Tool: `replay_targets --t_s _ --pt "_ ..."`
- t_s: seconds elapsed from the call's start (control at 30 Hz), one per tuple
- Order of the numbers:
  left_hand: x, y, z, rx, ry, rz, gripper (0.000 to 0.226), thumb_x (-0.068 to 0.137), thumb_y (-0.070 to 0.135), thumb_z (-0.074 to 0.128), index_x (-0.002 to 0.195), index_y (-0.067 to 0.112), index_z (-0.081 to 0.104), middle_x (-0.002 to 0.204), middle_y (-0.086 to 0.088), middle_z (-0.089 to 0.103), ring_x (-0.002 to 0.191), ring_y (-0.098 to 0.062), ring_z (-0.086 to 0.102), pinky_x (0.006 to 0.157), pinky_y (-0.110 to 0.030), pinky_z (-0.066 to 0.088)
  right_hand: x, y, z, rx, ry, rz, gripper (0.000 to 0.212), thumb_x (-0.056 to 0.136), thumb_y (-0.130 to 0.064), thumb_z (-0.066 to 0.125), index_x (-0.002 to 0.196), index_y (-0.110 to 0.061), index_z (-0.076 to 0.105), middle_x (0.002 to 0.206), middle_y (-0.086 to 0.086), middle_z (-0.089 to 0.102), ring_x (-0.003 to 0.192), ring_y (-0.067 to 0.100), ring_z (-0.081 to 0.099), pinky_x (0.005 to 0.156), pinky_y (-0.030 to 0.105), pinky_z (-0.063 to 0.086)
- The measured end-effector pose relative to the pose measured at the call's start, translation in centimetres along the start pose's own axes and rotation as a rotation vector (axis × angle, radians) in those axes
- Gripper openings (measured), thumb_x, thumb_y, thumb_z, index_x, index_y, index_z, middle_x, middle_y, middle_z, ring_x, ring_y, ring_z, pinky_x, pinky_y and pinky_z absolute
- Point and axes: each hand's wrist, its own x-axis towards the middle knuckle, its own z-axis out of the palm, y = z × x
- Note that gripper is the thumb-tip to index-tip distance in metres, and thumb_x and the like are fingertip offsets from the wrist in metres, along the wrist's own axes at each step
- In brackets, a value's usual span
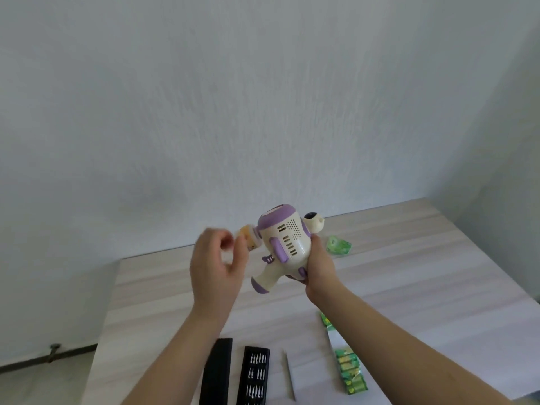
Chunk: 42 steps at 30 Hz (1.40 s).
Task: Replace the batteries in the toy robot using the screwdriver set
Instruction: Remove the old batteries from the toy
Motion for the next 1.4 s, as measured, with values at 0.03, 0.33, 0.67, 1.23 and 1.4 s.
replay_targets --t_s 0.03,0.33,0.67,1.23,1.4 --pt "-1.6 0.0 0.0 -0.013 -0.025 -0.05 0.033 0.093 0.037 0.048 0.073 0.011 0.051 0.068 0.002 0.051 0.063 -0.015 0.048 0.055 -0.035 0.045 -0.1 0.0 -0.1 0.02 0.003 -0.009 0.048 0.076 -0.059 0.047 0.096 -0.022 0.072 0.102 0.012 0.074 0.099 0.036 0.069 0.092 0.056 0.051" --pt "-4.6 -1.8 3.1 -0.002 -0.614 -0.581 0.041 0.087 0.053 0.059 0.118 0.026 0.054 0.108 0.006 0.058 0.084 -0.007 0.059 0.073 -0.021 0.046 0.0 1.4 0.1 0.213 -0.167 0.006 0.04 0.096 -0.043 0.041 0.115 -0.019 0.067 0.106 0.013 0.073 0.097 0.037 0.069 0.081 0.048 0.057" --pt "-3.3 -2.0 2.5 -0.136 -0.416 -0.602 0.016 0.084 0.035 0.073 0.089 0.025 0.061 0.067 0.002 0.068 0.046 0.0 0.056 0.052 -0.022 0.045 -0.1 3.0 -0.7 0.343 -0.41 0.076 0.037 0.1 -0.03 0.039 0.122 -0.015 0.065 0.124 0.018 0.064 0.107 0.034 0.064 0.084 0.04 0.053" --pt "-1.9 0.3 3.9 0.178 -0.449 -0.231 0.028 0.078 0.038 0.077 0.084 0.014 0.065 0.056 0.012 0.043 0.055 -0.002 0.046 0.051 -0.012 0.03 0.9 5.4 -2.6 0.617 -0.394 0.237 0.033 0.097 -0.019 0.05 0.124 -0.006 0.063 0.124 0.017 0.065 0.109 0.035 0.062 0.102 0.045 0.046" --pt "-1.2 0.5 4.5 0.201 -0.476 -0.203 0.029 0.078 0.038 0.078 0.083 0.013 0.065 0.056 0.011 0.04 0.053 -0.003 0.043 0.051 -0.015 0.029 1.0 5.5 -3.2 0.684 -0.326 0.262 0.032 0.097 -0.018 0.051 0.122 -0.004 0.063 0.114 0.016 0.069 0.1 0.033 0.067 0.08 0.04 0.058"
